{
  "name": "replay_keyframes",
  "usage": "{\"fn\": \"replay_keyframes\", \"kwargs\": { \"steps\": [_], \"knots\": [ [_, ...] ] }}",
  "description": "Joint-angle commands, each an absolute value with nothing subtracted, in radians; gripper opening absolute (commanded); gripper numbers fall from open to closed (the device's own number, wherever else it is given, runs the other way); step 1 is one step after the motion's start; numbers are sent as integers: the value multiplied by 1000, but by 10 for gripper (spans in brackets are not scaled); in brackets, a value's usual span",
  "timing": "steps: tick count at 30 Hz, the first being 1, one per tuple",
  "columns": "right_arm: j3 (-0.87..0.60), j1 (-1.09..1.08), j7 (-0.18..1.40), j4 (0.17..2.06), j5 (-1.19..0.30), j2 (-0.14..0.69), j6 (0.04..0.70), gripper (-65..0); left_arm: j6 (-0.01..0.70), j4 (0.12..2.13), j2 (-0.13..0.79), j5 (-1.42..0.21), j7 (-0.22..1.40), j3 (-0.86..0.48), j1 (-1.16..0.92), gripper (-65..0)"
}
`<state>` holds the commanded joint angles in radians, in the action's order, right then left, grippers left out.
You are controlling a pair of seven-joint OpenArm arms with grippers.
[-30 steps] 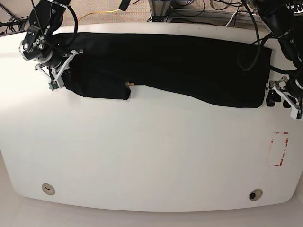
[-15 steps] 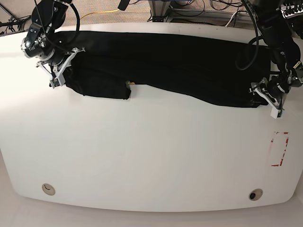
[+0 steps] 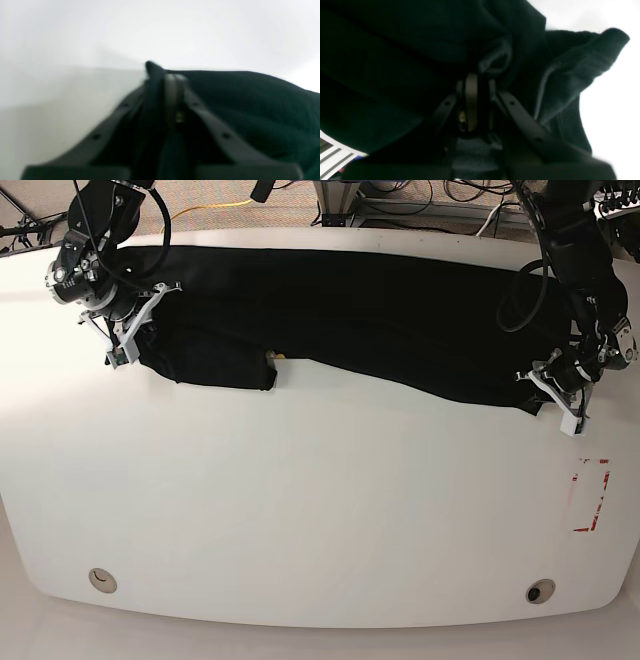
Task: Fold the T-shirt properly
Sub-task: 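Release the left gripper and regrasp the shirt edge beside it, then slide the left gripper along the shirt edge toward the right gripper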
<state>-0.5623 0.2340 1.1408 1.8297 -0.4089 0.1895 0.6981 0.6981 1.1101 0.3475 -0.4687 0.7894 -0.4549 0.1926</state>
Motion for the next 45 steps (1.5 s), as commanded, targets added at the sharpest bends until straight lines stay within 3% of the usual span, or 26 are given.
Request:
{"fn": "replay_keyframes", "kwargs": {
  "steps": [11, 24, 26, 29, 33, 36, 45],
  "knots": [
    [-562, 231, 1141, 1830, -409, 189, 698, -650, 698, 1478, 341, -469, 796, -526, 64, -647],
    [-562, 234, 1141, 1830, -409, 189, 698, -650, 698, 1721, 351, -466, 792, -529, -142, -640],
    [-561, 231, 1141, 1830, -409, 189, 698, -650, 698, 1741, 351, -466, 792, -529, -151, -586],
    [-561, 232, 1141, 1830, -409, 189, 698, -650, 698, 1762, 348, -469, 794, -538, -154, -432],
    [-559, 232, 1141, 1830, -409, 189, 698, -650, 698, 1802, 335, -472, 805, -584, -154, -276],
    [-559, 232, 1141, 1830, -409, 189, 698, -650, 698, 1831, 337, -510, 851, -585, -154, -243],
    [-561, 237, 1141, 1830, -415, 189, 698, -650, 698, 1722, 360, -590, 901, -639, -102, -242]
  ]
}}
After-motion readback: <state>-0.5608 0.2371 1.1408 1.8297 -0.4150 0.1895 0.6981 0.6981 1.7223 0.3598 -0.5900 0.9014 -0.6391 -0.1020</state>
